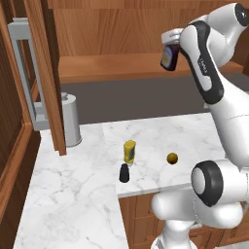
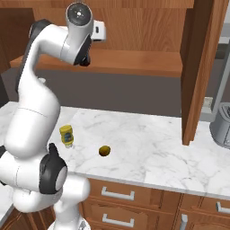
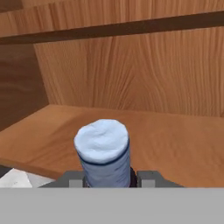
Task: There are various items on the counter. Only move the condiments/shakers into the cabinet.
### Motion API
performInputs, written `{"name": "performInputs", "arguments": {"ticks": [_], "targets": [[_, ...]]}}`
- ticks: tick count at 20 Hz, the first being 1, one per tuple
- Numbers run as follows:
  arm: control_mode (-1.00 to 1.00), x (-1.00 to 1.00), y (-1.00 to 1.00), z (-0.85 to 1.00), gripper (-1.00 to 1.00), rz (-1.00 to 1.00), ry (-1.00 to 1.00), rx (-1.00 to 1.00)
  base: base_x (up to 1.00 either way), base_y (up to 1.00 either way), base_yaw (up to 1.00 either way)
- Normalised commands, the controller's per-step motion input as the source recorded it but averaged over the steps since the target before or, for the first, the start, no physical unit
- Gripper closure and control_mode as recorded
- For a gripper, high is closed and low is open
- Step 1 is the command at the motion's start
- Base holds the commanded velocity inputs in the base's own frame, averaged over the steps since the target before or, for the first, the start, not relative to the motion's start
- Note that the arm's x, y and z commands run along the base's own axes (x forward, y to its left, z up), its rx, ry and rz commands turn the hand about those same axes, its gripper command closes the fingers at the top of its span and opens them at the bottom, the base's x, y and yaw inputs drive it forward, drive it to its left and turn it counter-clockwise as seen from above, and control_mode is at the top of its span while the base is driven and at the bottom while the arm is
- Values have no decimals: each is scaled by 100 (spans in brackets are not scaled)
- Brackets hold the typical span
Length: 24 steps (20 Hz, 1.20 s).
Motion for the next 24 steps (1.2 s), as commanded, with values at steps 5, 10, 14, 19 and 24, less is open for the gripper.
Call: {"name": "performInputs", "arguments": {"ticks": [5,10,14,19,24], "targets": [[-100,83,-1,-18,100,-4,-1,2,0,0,0],[-100,78,-5,-34,100,-4,0,1,0,0,0],[-100,76,-6,-18,100,-4,0,0,0,0,0],[-100,84,-2,-11,100,-4,0,0,0,0,0],[-100,69,0,-27,100,-4,0,0,0,0,0]]}}
